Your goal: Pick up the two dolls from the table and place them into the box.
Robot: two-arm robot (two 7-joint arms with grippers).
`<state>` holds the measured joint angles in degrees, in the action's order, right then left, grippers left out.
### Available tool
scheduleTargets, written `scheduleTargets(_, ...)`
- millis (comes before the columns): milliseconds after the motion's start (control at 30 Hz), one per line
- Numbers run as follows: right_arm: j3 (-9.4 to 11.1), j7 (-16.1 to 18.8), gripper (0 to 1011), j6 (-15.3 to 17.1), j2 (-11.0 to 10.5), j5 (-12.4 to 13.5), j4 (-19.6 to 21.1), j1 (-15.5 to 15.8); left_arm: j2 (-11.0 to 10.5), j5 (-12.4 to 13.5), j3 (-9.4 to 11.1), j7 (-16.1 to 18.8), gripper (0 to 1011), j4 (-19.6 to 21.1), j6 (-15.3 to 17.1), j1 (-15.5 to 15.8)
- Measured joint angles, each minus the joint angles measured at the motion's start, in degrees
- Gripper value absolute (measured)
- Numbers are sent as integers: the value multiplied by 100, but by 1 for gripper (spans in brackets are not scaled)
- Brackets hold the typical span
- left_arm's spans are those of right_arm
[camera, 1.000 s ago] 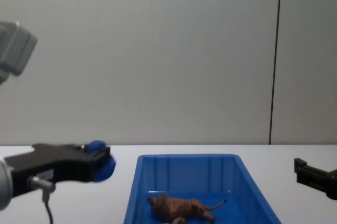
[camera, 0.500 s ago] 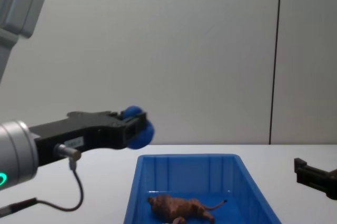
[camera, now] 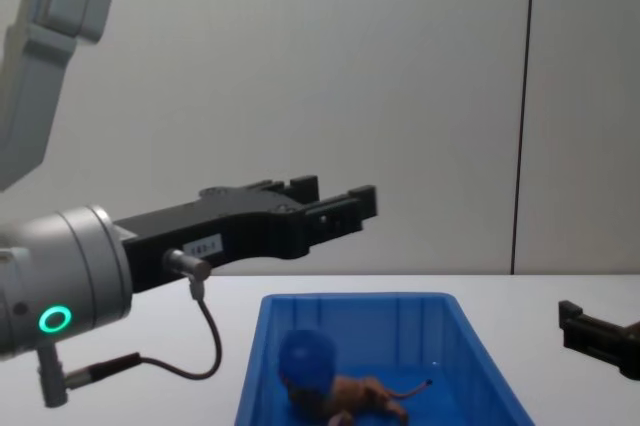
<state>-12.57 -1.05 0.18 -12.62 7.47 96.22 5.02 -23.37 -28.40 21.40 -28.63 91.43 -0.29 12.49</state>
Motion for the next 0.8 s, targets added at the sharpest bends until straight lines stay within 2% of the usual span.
scheduleTargets(100,0,0,1001,0,0,0,0,0,37,-18,14,-101,733,-38,-24,40)
scheduleTargets(133,0,0,1001,0,0,0,0,0,54,-28,22,-149,790,-55,-36,56)
scheduleTargets(167,0,0,1001,0,0,0,0,0,54,-28,22,-149,790,-55,-36,56)
scheduleTargets(267,0,0,1001,0,0,0,0,0,82,-41,32,-223,907,-82,-53,84)
scheduleTargets(400,0,0,1001,0,0,0,0,0,111,-54,44,-304,998,-114,-70,115)
scheduleTargets(800,0,0,1001,0,0,0,0,0,151,-77,60,-418,1001,-156,-95,158)
